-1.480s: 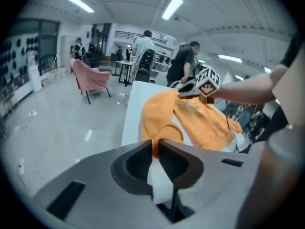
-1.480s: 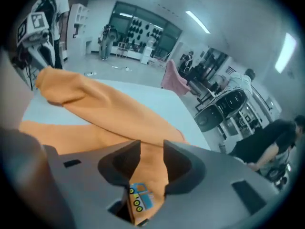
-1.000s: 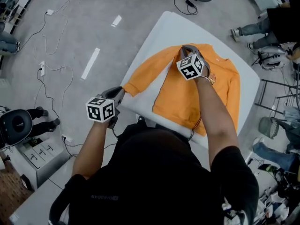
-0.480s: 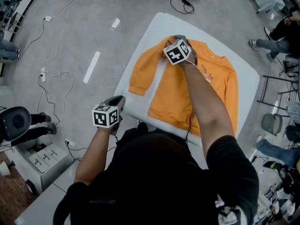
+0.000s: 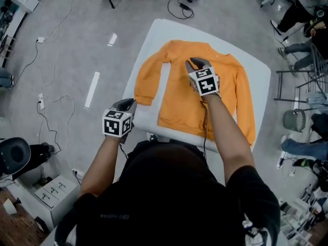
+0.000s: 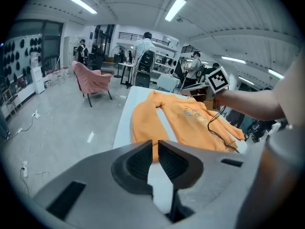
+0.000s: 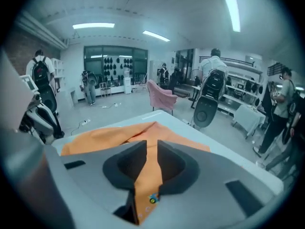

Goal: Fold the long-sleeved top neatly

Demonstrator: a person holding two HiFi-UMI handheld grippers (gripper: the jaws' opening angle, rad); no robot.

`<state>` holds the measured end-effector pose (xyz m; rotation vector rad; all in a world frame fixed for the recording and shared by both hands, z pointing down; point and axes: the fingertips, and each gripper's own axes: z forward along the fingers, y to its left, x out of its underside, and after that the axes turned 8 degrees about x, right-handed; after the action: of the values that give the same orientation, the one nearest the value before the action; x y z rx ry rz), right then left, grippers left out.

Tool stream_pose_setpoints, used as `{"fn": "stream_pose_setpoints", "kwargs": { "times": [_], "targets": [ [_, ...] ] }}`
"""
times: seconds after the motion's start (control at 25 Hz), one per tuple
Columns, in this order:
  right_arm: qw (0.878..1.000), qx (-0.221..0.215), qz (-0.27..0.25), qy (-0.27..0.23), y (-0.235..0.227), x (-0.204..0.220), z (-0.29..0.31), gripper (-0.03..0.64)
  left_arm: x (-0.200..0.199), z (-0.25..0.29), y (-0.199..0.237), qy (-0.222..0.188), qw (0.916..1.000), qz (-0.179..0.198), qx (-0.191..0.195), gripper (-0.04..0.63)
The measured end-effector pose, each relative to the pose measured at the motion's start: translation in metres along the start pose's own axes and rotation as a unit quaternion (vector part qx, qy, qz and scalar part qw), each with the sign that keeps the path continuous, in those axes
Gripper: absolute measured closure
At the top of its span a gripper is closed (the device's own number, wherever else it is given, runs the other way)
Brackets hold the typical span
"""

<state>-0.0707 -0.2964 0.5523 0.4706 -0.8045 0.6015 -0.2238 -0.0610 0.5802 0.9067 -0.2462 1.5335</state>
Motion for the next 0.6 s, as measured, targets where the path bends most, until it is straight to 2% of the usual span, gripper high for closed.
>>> {"fn": "stream_pose_setpoints", "kwargs": {
  "times": [0.16, 0.36, 0.44, 0.6],
  "targets": [
    [0.999, 0.021, 0.042, -0.024, -0.001, 0.012, -0.058, 0.557, -0.013, 0.008, -0.017, 0.004, 0.9986, 0.04, 0.034, 0.555],
    [0.991, 0.087, 0.095, -0.038, -0.013, 0.045, -0.141, 0.561, -0.005, 0.02, -0.04, 0.027, 0.9931, 0.087, 0.074, 0.555],
    [0.986, 0.116, 0.116, -0.029, -0.016, 0.07, -0.172, 0.56, 0.005, 0.023, -0.051, 0.043, 0.9888, 0.11, 0.091, 0.555],
    [0.975, 0.182, 0.127, 0.016, -0.024, 0.135, -0.228, 0.56, 0.028, 0.033, -0.064, 0.079, 0.9749, 0.167, 0.124, 0.555]
  ]
}}
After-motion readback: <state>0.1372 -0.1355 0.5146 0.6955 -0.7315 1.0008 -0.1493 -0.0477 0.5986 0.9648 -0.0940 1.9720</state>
